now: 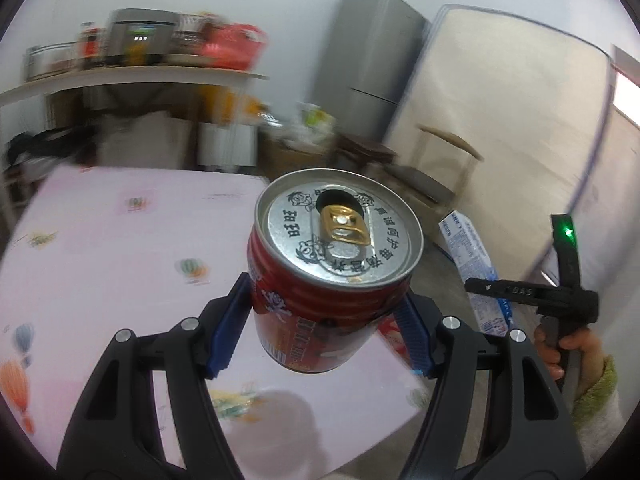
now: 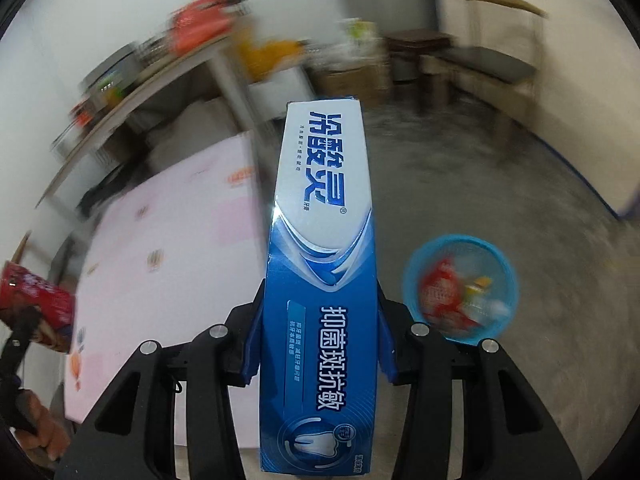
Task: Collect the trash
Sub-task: 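Carry the can and toothpaste box over the blue wastebasket, then open both tools to drop the can and toothpaste box into the wastebasket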
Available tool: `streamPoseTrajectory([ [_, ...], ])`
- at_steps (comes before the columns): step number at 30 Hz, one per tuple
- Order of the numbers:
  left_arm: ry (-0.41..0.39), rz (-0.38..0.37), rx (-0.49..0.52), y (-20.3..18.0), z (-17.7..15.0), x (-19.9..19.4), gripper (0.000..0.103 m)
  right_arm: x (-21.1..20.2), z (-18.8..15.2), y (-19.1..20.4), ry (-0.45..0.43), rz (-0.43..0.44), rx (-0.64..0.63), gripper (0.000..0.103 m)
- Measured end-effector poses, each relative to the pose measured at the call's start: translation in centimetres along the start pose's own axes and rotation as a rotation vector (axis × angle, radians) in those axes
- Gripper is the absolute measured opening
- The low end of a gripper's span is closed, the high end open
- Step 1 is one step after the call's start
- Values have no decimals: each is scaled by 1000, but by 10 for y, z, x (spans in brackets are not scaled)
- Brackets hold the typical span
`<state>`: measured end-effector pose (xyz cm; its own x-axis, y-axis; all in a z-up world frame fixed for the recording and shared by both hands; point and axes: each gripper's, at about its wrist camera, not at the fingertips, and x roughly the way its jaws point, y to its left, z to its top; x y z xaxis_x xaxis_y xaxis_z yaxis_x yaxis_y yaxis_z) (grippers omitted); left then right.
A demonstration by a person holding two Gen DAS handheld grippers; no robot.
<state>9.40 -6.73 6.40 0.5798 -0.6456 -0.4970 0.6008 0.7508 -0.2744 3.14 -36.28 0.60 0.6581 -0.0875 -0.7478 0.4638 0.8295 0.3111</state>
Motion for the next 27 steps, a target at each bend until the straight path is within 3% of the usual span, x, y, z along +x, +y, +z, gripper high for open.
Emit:
streamPoseTrajectory([
  [6,196,-154,50,-65,-1,81,65,11,-32,-90,60,-66,184,45],
  [11,377,-202,48,-111,-13,154,65,22,-54,-140,88,-85,294,45],
  [17,448,-134,116,-175,-9,255,66,27,-66,-185,91,-86,388,45],
  [21,522,-50,124,-192,-16,315,71,27,-71,-208,90,-90,426,45],
  [27,524,-32,79,-173,-20,313,71,46,-79,-221,126,-85,448,45],
])
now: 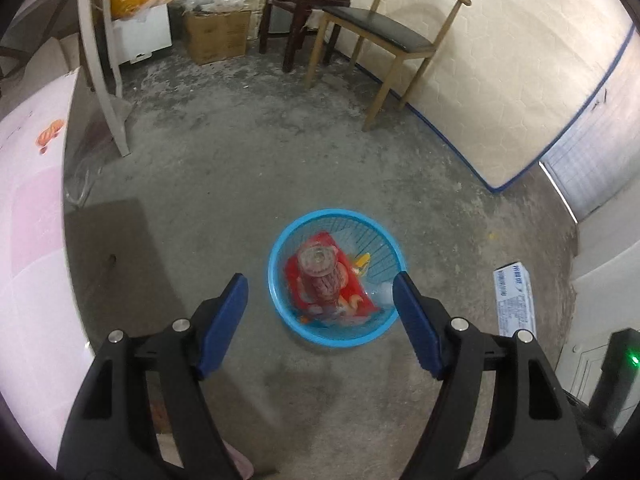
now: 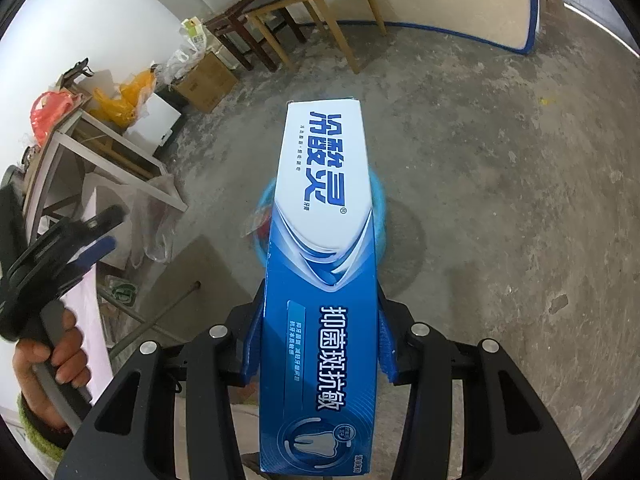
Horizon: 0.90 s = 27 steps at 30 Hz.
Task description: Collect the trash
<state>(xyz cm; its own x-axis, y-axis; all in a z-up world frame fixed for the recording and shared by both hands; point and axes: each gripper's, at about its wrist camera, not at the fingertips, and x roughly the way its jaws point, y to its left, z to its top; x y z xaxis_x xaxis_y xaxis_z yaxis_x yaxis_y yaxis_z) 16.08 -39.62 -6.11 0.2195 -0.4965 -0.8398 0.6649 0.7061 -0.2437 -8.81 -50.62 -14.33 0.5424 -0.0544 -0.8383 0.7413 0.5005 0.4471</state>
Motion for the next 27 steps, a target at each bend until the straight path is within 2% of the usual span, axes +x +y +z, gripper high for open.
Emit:
streamPoseTrajectory([
  [4,-39,-13,6,11,-4,-25,71,12,-1,6,24,13,-12,45],
  [8,-91,-35,-1,26,-13,-67,71,23,1,13,39,12,-40,45],
  [14,-160,-43,25,55,-53,-134,72,64,11,34,104,-18,-137,45],
  [18,-192,43,33,82,-96,-173,74,105,31,60,148,-67,-228,45],
  [22,-192,132,-9,112,-139,-199,76,145,63,89,115,-142,-328,47],
  [24,-191,163,-29,121,-156,-205,77,166,73,98,98,-196,-380,55],
  [25,-196,175,-47,126,-164,-208,77,174,75,100,90,-221,-407,65],
  [27,-200,174,-90,134,-174,-211,78,192,76,93,100,-296,-428,66],
])
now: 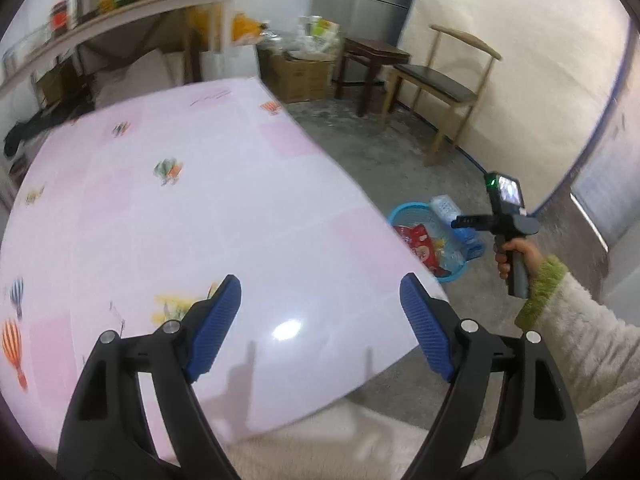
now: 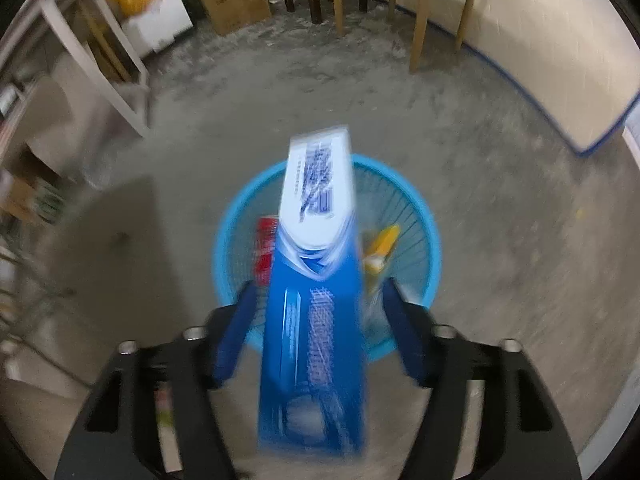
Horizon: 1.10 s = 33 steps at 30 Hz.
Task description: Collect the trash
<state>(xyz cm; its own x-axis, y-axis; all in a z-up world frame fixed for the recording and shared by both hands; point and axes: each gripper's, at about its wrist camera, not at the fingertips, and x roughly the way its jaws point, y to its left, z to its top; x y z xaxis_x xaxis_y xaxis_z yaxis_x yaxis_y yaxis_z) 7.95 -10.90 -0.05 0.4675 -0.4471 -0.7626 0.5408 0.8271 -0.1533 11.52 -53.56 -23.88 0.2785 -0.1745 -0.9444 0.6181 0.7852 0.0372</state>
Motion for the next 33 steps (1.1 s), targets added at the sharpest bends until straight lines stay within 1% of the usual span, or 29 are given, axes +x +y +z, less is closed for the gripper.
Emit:
streamPoseTrajectory([
  [2,7,-5,-41,8,-7,-1,78,3,-7,-9,17,9,43,66],
  [4,-3,-13,-55,12,-11,-2,78,-8,-21,-20,-5,47,93,66],
  [8,-23,-27,-41,10,-10,0,78,-42,-49,-31,-65,74,136,66],
  [10,-59,-32,-27,11,-10,-8,79,-71,-67,-35,-109,100,158,66],
  [12,-91,-37,-23,9,-9,-12,83,-97,-82,-35,-151,116,162,66],
  [14,-134,-38,-31,9,-7,-20,84,-132,-100,-28,-211,145,146,66],
  [15,-154,-34,-43,8,-6,-24,87,-153,-109,-21,-248,165,129,66],
  [16,-165,-28,-53,9,-5,-27,89,-174,-119,-13,-288,180,107,69],
  [17,-182,-23,-66,10,-3,-32,90,-189,-124,-8,-319,187,91,74],
  [18,-199,-25,-78,10,-2,-37,91,-213,-133,2,-377,195,60,77],
  [19,-214,-22,-88,10,-2,-43,93,-226,-138,6,-410,199,42,82],
  [20,-224,-15,-94,10,-2,-47,94,-249,-147,17,-473,200,6,89],
  [22,-246,5,-103,10,-2,-56,94,-286,-163,37,-589,185,-61,96],
  [23,-251,17,-109,10,-2,-59,94,-297,-169,45,-625,178,-82,96],
  [25,-246,84,-133,10,-1,-65,94,-322,-180,65,-701,165,-137,96],
  [28,-237,155,-142,10,-1,-71,94,-341,-192,86,-754,185,-151,97],
  [30,-247,221,-146,10,-3,-75,94,-350,-201,104,-788,231,-165,97],
  [32,-264,253,-132,9,-7,-82,95,-349,-206,118,-774,230,-174,97],
  [33,-265,266,-130,8,-8,-83,94,-347,-209,128,-762,211,-189,97],
])
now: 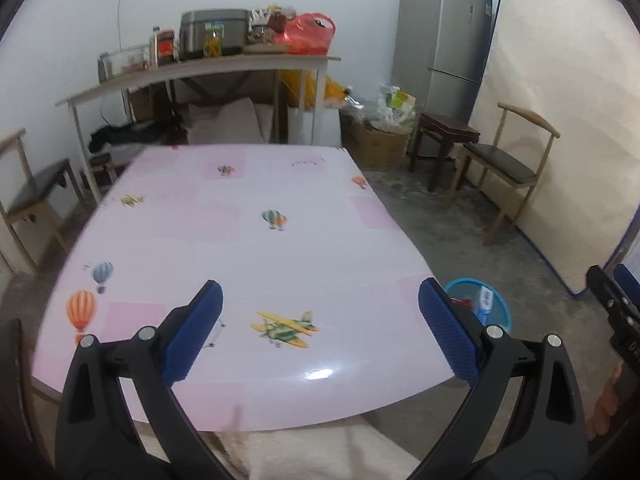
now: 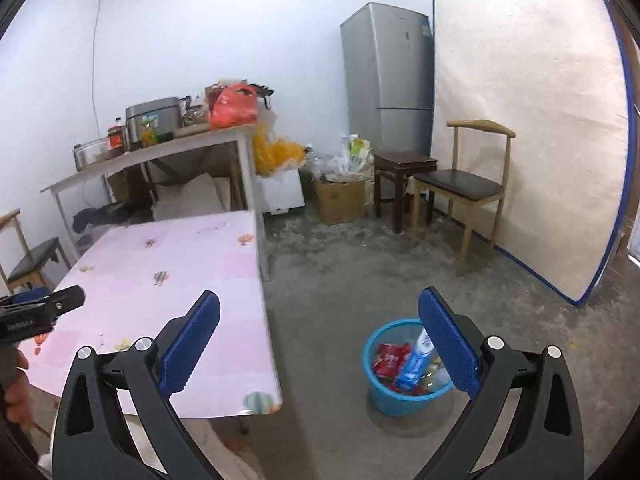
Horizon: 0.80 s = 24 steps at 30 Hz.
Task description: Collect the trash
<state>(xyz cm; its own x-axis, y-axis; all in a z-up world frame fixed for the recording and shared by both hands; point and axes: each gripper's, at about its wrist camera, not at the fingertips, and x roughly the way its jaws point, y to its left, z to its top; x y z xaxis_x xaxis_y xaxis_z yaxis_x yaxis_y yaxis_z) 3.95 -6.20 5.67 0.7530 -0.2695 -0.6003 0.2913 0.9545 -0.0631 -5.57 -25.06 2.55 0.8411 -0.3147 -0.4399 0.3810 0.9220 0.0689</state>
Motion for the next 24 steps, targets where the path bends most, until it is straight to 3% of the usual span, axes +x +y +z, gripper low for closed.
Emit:
streamPoseTrajectory([
  [4,65,38,-20,8,-5,5,94,7,-11,34,75,-29,-70,97],
  [9,173,131,-19,11,-25,21,94,26,-42,63,259,-69,-90,97],
  [14,305,171,-14,9,-52,38,94,32,-51,61,331,-114,-81,97],
  [24,303,179,9,-2,-52,37,94,39,-49,25,358,-201,-39,97],
])
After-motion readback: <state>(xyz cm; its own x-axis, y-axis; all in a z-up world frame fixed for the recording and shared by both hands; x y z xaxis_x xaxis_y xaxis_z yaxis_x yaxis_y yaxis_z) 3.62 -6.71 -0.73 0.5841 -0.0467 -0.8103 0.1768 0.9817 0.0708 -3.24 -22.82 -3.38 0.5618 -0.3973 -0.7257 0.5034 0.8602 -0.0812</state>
